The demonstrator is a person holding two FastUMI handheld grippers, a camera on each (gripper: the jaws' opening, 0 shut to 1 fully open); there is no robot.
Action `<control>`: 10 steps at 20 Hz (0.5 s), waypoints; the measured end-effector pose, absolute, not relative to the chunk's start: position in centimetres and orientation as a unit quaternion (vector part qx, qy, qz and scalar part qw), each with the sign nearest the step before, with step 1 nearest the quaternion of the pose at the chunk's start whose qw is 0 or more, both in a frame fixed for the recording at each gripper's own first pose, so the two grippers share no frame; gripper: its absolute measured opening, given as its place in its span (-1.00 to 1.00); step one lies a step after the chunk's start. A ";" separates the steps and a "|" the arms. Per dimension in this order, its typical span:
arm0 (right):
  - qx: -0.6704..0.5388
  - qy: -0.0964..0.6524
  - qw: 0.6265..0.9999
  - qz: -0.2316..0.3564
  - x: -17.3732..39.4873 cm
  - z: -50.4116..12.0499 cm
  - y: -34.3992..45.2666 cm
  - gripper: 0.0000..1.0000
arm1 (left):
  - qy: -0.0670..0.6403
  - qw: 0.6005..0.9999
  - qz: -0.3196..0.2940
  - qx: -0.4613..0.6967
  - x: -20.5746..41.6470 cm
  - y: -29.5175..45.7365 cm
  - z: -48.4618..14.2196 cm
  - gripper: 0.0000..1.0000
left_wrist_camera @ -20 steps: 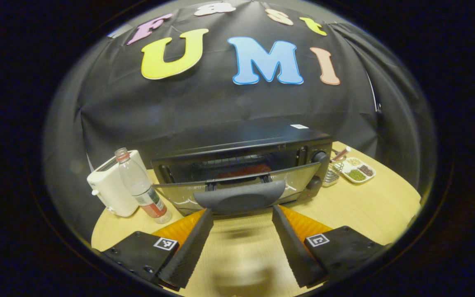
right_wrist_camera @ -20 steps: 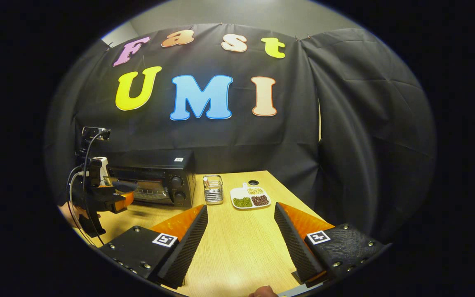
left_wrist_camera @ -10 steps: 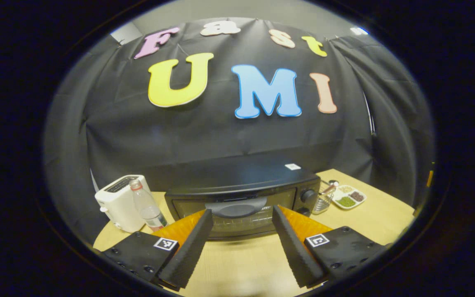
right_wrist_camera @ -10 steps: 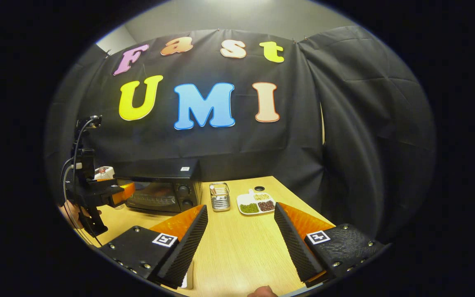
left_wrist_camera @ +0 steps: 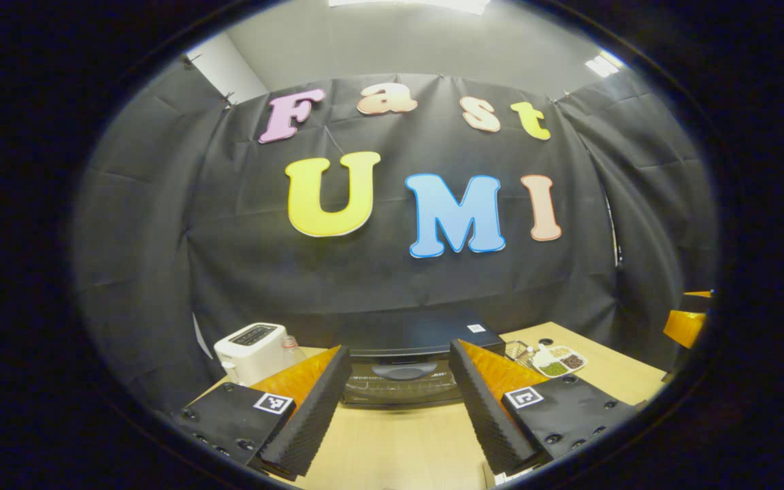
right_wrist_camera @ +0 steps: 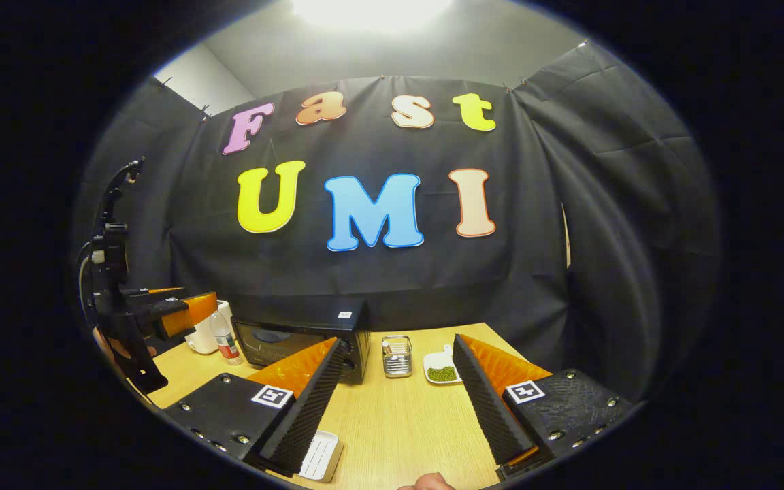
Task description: Open the electric oven with the left hand, put the food in, and close the electric oven.
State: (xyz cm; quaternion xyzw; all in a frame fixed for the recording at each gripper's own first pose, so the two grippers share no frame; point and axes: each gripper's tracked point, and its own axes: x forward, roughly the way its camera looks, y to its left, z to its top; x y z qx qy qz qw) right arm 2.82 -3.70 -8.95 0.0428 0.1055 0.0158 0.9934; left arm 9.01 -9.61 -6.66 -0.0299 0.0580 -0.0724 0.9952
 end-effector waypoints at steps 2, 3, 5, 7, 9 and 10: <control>0.043 0.101 0.993 0.033 2.1 -8.5 -3.5 0.97 | 0.051 0.997 -0.052 -0.034 6.4 -8.2 -5.8 0.94; 0.040 0.097 0.994 0.038 1.7 -8.2 -3.6 0.97 | 0.047 0.997 -0.046 -0.037 5.2 -7.5 -5.4 1.00; 0.039 0.093 0.994 0.048 0.9 -7.7 -3.4 0.96 | 0.039 0.998 -0.037 -0.040 2.6 -6.4 -4.8 1.00; 0.044 0.085 0.994 0.048 0.1 -6.7 -3.2 0.96 | 0.036 0.998 -0.031 -0.037 0.4 -5.1 -4.8 0.96; 0.046 0.075 0.995 0.043 -0.6 -5.8 -3.0 0.96 | 0.027 0.999 -0.020 -0.030 -1.5 -3.5 -4.2 0.95; 0.045 0.070 0.996 0.041 -1.0 -5.3 -2.7 0.96 | 0.016 0.999 -0.017 -0.027 -2.4 -2.7 -3.6 0.94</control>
